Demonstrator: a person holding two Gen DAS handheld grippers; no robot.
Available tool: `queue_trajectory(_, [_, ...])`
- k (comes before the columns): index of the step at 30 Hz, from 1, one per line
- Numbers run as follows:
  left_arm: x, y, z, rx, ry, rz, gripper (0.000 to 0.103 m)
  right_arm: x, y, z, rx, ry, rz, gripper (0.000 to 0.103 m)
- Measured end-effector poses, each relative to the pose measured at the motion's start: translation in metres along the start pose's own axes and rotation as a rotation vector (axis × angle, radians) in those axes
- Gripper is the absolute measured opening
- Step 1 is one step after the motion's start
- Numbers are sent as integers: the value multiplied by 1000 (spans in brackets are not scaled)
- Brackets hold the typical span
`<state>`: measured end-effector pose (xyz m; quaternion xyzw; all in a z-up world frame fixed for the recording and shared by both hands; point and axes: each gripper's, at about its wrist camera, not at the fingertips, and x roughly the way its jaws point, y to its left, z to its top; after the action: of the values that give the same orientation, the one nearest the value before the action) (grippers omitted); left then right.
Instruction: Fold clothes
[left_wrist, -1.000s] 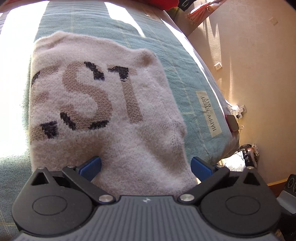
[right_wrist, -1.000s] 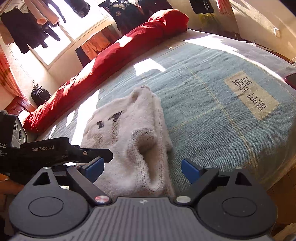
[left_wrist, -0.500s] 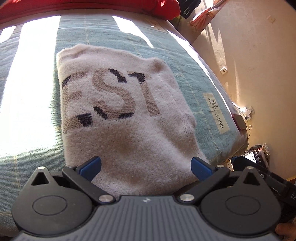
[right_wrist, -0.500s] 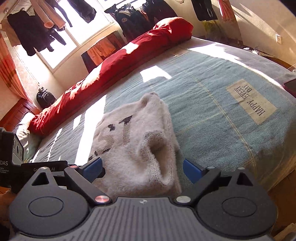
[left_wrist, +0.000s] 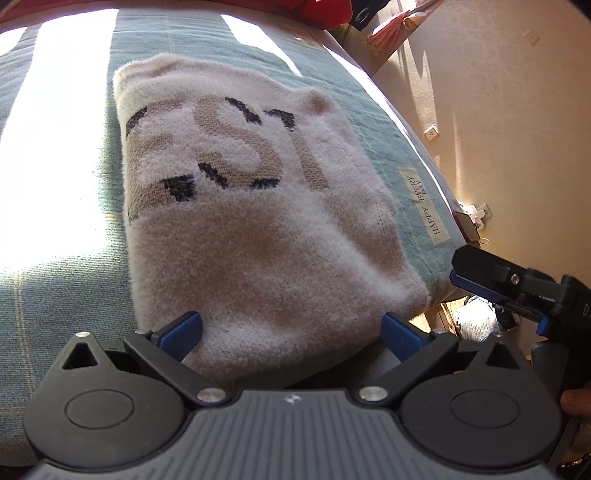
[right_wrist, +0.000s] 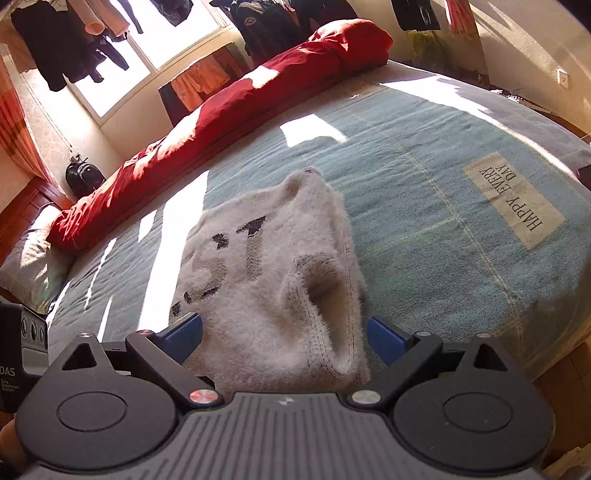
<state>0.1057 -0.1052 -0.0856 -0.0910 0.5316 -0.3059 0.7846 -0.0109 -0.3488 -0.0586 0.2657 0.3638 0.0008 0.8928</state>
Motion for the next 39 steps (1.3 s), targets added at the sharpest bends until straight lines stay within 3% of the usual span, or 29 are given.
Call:
queue_trajectory(5, [-23, 16, 17, -11, -142, 10, 102, 17, -13, 10, 35, 32, 63, 99])
queue_trajectory(9, [-27, 44, 31, -120, -188, -5, 102, 38, -39, 28, 129, 61, 146, 100])
queue_trajectory(13, [-16, 69, 45, -223, -159, -47, 102, 71, -77, 49, 258, 113, 237, 102])
queue_trajectory(20, [16, 98, 64, -316, -133, -65, 102, 149, -132, 72, 437, 254, 329, 102])
queue_trajectory(26, [45, 119, 77, -368, -99, -98, 102, 195, -127, 84, 412, 367, 436, 103])
queue_trajectory(33, [71, 134, 94, -390, -64, -196, 102, 231, -109, 108, 359, 433, 465, 103])
queue_trajectory(39, [74, 142, 81, -407, -7, -300, 102, 222, -106, 102, 319, 490, 478, 103])
